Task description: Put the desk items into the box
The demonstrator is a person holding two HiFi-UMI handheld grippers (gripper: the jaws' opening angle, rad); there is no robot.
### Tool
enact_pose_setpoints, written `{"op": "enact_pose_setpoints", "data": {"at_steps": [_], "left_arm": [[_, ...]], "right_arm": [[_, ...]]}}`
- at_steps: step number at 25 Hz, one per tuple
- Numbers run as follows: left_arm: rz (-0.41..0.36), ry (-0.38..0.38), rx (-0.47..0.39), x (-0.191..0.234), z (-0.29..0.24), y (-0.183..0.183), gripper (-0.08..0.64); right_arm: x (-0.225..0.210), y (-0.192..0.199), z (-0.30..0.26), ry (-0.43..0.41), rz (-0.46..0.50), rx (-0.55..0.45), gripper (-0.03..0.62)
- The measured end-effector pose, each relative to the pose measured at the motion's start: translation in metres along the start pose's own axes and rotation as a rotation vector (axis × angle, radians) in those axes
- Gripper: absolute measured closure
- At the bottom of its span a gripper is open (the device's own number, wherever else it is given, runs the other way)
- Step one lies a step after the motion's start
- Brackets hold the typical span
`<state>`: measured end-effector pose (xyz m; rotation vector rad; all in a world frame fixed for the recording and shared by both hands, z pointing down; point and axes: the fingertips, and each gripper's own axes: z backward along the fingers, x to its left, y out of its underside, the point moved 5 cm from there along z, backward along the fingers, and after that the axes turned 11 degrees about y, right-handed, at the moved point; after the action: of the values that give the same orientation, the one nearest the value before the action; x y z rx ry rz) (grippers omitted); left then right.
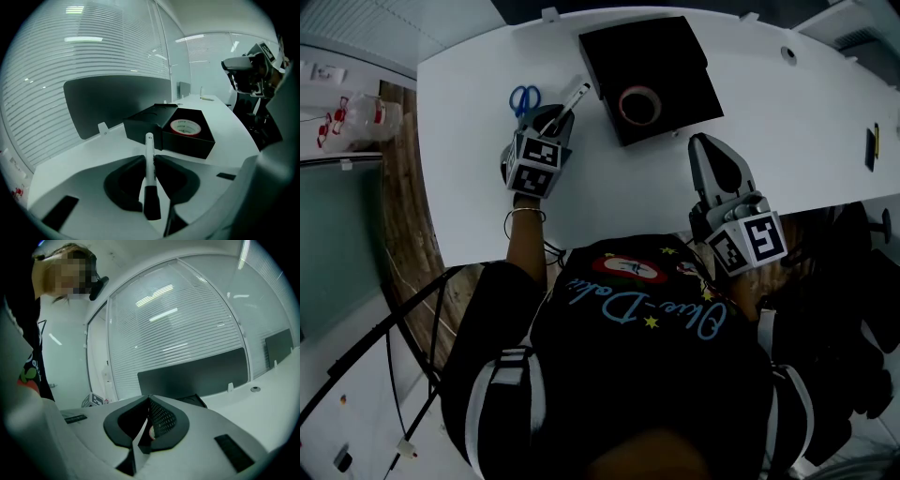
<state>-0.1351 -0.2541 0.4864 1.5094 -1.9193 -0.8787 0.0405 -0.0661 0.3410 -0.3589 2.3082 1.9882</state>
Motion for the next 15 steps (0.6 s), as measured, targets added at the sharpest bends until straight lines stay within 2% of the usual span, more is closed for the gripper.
{"op": "enact_pose_setpoints", "data": {"at_steps": [12, 15], "left_arm": [[-0.029, -0.102, 0.004, -0.022, 0.032, -0.024, 0.471], [-0.005, -0.12, -0.022, -0.028, 0.033, -0.025, 0.471]], "right_arm": [[-0.017, -0.006, 0.006, -0.077, -0.017, -0.013, 0.589], [-0.022, -0.007, 0.007, -0.095, -0.022, -0.017, 0.589]]}}
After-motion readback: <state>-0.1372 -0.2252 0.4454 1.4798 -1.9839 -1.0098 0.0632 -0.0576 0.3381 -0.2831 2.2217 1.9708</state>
